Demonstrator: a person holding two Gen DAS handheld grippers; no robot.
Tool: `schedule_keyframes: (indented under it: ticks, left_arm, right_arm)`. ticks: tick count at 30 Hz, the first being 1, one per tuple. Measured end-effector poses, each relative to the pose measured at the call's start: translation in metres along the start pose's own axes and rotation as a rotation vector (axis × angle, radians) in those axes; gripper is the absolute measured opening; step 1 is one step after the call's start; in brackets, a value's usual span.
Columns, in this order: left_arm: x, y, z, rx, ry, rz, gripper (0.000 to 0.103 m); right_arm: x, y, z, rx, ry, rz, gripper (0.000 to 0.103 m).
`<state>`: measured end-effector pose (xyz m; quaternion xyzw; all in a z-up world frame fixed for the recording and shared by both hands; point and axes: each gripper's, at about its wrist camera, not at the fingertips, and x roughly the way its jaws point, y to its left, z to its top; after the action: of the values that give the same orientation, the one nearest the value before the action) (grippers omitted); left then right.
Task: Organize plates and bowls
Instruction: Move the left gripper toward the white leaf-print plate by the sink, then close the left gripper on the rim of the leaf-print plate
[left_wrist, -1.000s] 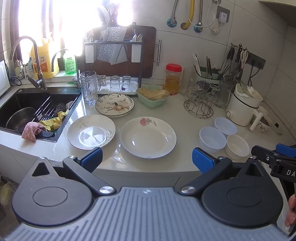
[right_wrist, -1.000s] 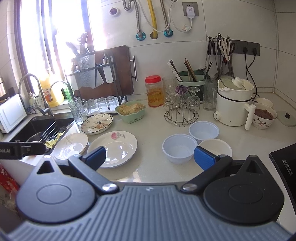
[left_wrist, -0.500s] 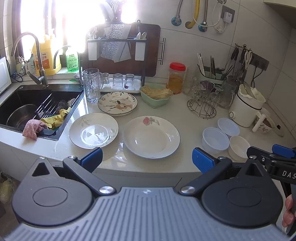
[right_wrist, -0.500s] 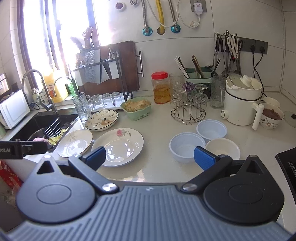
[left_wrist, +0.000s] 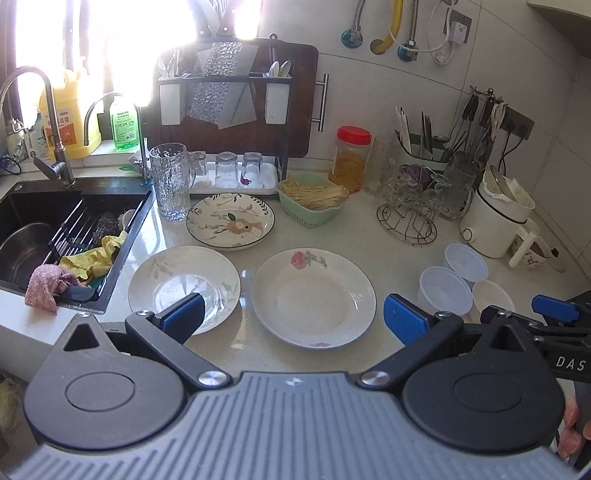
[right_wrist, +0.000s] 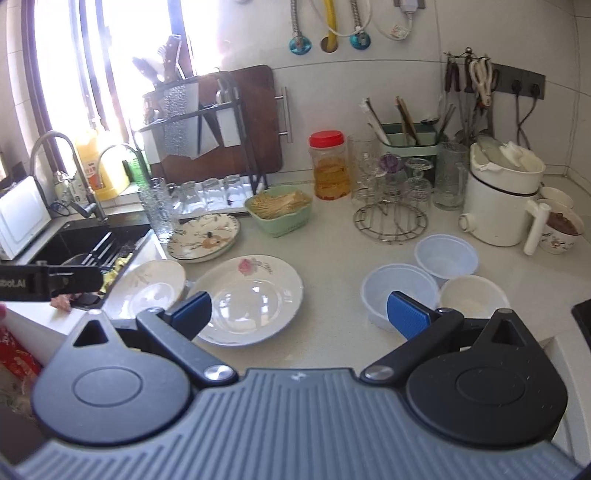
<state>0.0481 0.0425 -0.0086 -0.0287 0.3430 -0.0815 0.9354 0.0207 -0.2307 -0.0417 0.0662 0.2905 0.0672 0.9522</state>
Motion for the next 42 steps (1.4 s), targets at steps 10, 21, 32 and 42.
schedule_keyframes:
  ticks: [10, 21, 32, 42]
  left_arm:
    - [0.034, 0.041, 0.042, 0.115, -0.044, -0.043, 0.103]
    - [0.095, 0.112, 0.045, 0.094, 0.082, -0.049, 0.103]
    - [0.165, 0.194, 0.044, 0.064, 0.191, -0.081, 0.103]
    - [0.224, 0.257, 0.039, -0.031, 0.289, -0.158, 0.103]
  right_arm:
    - [0.042, 0.039, 0.009, 0.017, 0.008, -0.011, 0.103]
    - [0.092, 0.086, 0.004, 0.072, 0.064, 0.042, 0.1]
    - [0.153, 0.136, -0.003, 0.068, 0.146, 0.03, 0.095]
    - [0.201, 0.181, -0.01, 0.093, 0.253, 0.08, 0.072]
